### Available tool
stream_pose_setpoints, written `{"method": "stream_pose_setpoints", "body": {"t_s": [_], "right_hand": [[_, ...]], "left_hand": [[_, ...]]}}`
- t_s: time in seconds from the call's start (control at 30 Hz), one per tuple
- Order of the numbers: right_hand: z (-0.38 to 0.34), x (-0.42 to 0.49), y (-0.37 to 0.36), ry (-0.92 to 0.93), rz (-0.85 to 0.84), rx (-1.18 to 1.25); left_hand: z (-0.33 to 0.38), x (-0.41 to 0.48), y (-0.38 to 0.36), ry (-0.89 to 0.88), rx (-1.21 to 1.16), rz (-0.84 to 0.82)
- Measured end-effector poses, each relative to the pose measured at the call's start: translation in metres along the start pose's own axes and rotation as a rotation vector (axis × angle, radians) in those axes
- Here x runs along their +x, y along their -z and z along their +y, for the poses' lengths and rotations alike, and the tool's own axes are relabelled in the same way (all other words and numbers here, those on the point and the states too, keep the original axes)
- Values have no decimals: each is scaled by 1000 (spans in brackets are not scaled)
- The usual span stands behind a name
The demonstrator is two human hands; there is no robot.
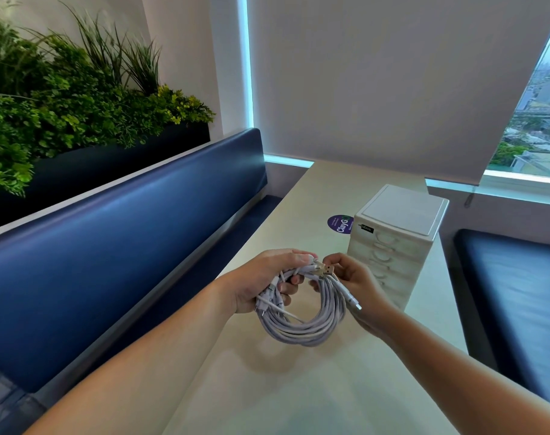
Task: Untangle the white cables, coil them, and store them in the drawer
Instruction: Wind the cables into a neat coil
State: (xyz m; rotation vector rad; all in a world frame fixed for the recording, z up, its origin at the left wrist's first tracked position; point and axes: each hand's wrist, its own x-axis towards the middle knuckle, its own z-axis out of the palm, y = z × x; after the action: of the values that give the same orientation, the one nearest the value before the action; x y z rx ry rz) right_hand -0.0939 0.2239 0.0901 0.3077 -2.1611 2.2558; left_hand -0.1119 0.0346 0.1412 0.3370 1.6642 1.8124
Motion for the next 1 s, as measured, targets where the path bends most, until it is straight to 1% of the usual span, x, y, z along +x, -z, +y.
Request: {"method": "stream_pose_setpoints", "body": {"t_s": [0.1, 0.17, 0.23, 0.37, 0.43, 0.47, 0.6, 0.7, 0.77, 0.83, 0.93, 1.0], "right_hand": [[0, -7, -2, -80, -11, 26], [0, -12, -4, -177, -17, 183], [-4, -17, -7, -229, -21, 346], [-6, -20, -12, -299, -84, 448], [-5, -21, -15, -312, -65, 500], [-4, -22, -18, -295, -40, 492], [0, -23, -30, -167, 92, 331], [-4, -21, -29, -171, 153, 252], [-6, -20, -24, -196, 141, 169], [-7, -19, -18, -209, 117, 83], [-6, -21, -11, -213, 42, -80], [-5, -23, -13, -206, -19, -178]], "left_hand": [[3, 2, 4, -42, -71, 22], [4, 2, 6, -72, -74, 54], [3, 4, 7, -101, -66, 91], [-6, 9, 9, -144, -121, 231], [-12, 11, 10, -165, -137, 269], [-14, 12, 9, -176, -139, 279], [-22, 19, 5, -226, -70, 345], [-26, 19, 8, -226, 76, 347], [-25, 14, 11, -179, 204, 304], [-19, 9, 17, -96, 299, 231], [-8, 2, 27, 28, 391, 88], [-7, 1, 27, 69, 527, 23]]}}
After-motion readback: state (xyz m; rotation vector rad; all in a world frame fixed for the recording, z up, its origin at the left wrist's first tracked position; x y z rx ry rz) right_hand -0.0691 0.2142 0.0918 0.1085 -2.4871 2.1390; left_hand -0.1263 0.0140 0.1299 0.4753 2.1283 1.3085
